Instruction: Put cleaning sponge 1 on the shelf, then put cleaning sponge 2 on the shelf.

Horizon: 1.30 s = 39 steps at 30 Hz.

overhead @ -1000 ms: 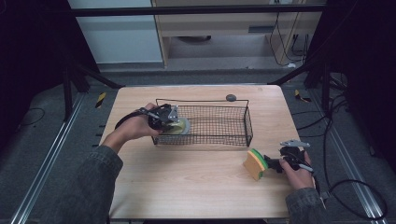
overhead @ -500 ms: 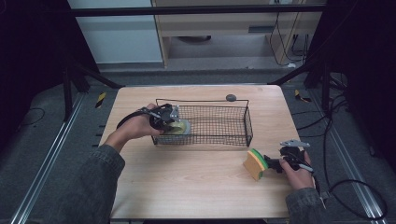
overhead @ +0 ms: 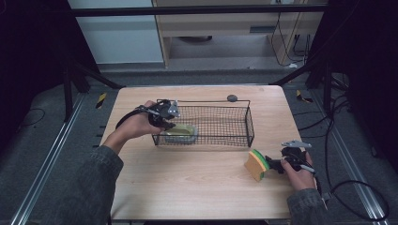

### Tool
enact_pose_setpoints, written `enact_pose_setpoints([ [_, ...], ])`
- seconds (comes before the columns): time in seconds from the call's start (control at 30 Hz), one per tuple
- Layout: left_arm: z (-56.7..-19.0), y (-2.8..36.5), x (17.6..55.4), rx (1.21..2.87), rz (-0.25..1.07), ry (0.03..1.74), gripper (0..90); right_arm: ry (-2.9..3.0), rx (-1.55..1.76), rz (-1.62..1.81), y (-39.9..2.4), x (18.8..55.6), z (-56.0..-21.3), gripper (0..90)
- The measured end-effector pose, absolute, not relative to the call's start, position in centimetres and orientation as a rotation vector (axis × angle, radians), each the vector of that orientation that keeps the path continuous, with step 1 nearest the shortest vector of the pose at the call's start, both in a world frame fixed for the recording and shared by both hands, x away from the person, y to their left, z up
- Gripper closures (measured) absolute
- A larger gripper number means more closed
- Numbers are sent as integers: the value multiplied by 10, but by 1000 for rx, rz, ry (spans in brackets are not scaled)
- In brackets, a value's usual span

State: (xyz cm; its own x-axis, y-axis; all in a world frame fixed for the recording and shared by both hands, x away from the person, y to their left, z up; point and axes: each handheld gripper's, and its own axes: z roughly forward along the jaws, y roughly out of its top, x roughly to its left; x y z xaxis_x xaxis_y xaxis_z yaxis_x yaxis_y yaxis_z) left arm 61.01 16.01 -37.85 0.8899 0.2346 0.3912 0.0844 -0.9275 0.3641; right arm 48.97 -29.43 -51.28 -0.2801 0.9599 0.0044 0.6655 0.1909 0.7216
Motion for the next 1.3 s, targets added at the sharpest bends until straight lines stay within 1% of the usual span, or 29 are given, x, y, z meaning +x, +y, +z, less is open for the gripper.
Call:
enact_pose_setpoints([
  [0.03,-375,162,610,2697,632,265,593,2019,1518,865,-294,490,-513,4],
  [0.07,-372,163,610,2670,650,294,560,2019,1518,865,-294,490,-513,4],
  [0.1,-369,165,609,2645,665,341,510,2019,1517,865,-294,490,-513,4],
  [0.13,-369,165,609,2645,665,341,454,2019,1517,865,-294,490,-513,4],
  [0.17,-364,168,609,2600,706,428,393,2019,1517,865,-294,490,-513,4],
  [0.2,-364,168,609,2600,706,428,341,2019,1517,865,-294,490,-513,4],
  [0.23,-361,171,607,2568,730,478,341,2019,1517,865,-294,490,-513,4],
  [0.3,-358,177,603,2482,716,592,193,2019,1518,865,-294,490,-513,4],
  [0.37,-357,182,600,2429,711,664,135,2019,1517,865,-294,490,-513,4],
  [0.4,-357,182,600,2429,711,664,123,2019,1517,865,-294,490,-513,4],
  [0.43,-355,187,597,2390,704,712,123,2020,1517,865,-294,490,-513,4],
  [0.47,-355,191,593,2355,695,755,92,2015,1522,866,-294,490,-513,4],
  [0.5,-355,198,586,2292,682,806,84,2015,1522,867,-294,490,-513,4],
  [0.53,-356,202,580,2265,676,826,77,2015,1523,866,-294,490,-513,4],
  [0.6,-358,206,573,2239,682,840,62,2013,1523,867,-294,490,-513,6],
  [0.63,-365,214,559,2198,685,863,50,2013,1521,871,-295,490,-513,8],
  [0.67,-365,214,559,2198,685,863,49,2013,1521,871,-295,490,-513,8],
  [0.77,-388,226,538,2144,657,918,43,2021,1515,866,-297,490,-512,23],
  [0.8,-405,232,528,2136,644,954,47,2031,1522,856,-298,488,-510,49],
  [0.83,-415,235,523,2124,631,980,69,2039,1522,855,-299,487,-509,63],
  [0.87,-426,236,519,2144,623,992,101,2046,1519,852,-300,485,-508,66],
  [0.9,-435,237,516,2188,618,1000,105,2054,1518,852,-301,482,-507,66],
  [0.93,-435,237,516,2188,618,1000,99,2057,1509,858,-300,478,-505,69],
  [1.0,-451,242,509,2194,628,1035,98,2064,1498,842,-301,474,-503,74],
  [1.03,-462,247,506,2199,610,1075,80,2075,1480,822,-302,467,-498,76],
  [1.13,-468,249,504,2202,609,1083,73,2081,1475,827,-302,461,-493,82],
  [1.17,-471,249,504,2201,608,1093,76,2102,1458,828,-301,453,-487,100],
  [1.23,-477,248,505,2213,586,1099,74,2138,1426,803,-300,445,-481,107],
  [1.3,-480,248,507,2215,592,1115,76,2170,1407,780,-298,437,-478,113],
])
